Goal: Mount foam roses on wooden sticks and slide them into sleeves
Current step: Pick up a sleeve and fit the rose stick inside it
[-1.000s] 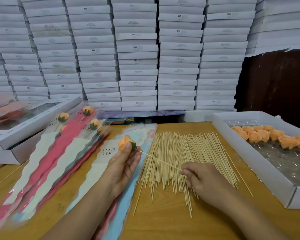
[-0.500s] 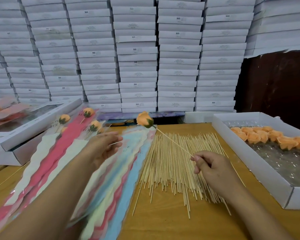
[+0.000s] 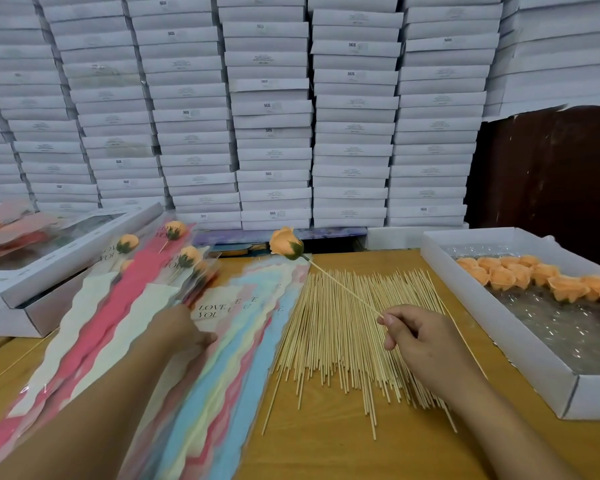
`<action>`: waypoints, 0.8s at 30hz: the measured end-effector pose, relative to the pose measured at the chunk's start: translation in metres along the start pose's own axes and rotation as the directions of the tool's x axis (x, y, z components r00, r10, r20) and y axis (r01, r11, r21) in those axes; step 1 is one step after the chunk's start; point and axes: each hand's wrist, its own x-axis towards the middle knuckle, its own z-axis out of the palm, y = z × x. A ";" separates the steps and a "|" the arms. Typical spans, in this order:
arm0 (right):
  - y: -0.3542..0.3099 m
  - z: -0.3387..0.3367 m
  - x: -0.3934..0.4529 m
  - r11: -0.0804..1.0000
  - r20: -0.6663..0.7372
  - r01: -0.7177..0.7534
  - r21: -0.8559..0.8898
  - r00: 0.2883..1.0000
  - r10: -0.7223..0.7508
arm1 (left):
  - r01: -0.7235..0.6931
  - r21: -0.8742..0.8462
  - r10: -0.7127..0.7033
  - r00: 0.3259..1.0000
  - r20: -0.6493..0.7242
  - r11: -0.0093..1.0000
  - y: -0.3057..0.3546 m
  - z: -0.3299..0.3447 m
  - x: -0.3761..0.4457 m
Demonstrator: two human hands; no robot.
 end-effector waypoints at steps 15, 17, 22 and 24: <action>0.004 0.000 0.004 0.993 0.027 -0.097 0.064 0.995 0.095 | 0.046 -0.606 -0.103 0.993 -0.059 0.794 0.002 -0.001 -0.004; 0.003 0.000 0.006 0.986 0.046 -0.134 0.101 0.990 0.130 | 0.044 -0.684 -0.048 0.999 0.013 0.728 0.004 -0.008 -0.004; 0.001 -0.010 0.009 0.877 0.193 -0.315 0.362 0.946 0.260 | 0.121 -0.869 0.142 0.967 0.213 0.480 0.018 -0.025 -0.013; 0.000 -0.013 0.009 0.822 0.312 -0.393 0.412 0.909 0.278 | 0.117 -0.906 0.216 0.951 0.220 0.407 0.031 -0.027 -0.023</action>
